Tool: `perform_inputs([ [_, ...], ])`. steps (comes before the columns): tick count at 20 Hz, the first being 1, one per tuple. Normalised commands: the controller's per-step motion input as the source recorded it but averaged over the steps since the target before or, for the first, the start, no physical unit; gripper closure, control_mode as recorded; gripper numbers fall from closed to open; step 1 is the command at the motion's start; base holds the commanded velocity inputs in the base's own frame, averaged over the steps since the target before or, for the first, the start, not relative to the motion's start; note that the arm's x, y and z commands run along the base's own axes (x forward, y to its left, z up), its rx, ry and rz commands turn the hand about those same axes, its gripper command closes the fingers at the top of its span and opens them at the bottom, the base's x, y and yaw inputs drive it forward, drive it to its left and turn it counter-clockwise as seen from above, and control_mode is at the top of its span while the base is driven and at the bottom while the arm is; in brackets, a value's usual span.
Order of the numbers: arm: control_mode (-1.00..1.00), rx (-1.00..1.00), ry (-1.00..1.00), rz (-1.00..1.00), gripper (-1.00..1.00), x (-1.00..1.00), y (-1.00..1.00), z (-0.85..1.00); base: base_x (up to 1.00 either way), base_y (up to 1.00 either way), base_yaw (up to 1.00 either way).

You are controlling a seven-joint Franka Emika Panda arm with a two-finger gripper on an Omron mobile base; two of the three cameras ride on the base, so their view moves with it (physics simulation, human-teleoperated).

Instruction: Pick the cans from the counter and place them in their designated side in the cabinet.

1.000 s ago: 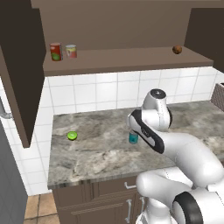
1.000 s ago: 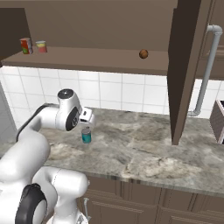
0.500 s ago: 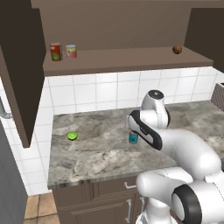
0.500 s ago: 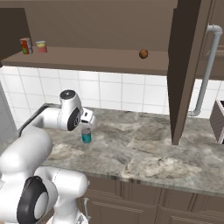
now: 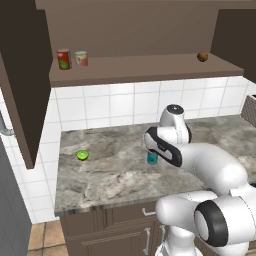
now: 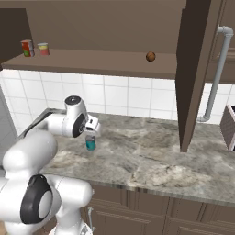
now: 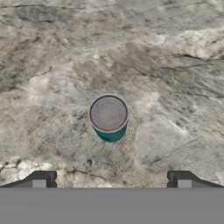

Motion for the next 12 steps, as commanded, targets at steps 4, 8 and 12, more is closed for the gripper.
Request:
perform_inputs([
  [4,-1.00,0.00,0.04,0.00,-1.00,0.13,0.03,-0.16,0.00,0.00,0.00],
  [8,-1.00,0.00,0.04,0.00,-1.00,0.13,0.00,-0.16,0.00,0.00,0.00],
  [12,-1.00,0.00,0.04,0.00,-1.00,0.12,0.00,-0.16,0.00,0.00,0.00],
])
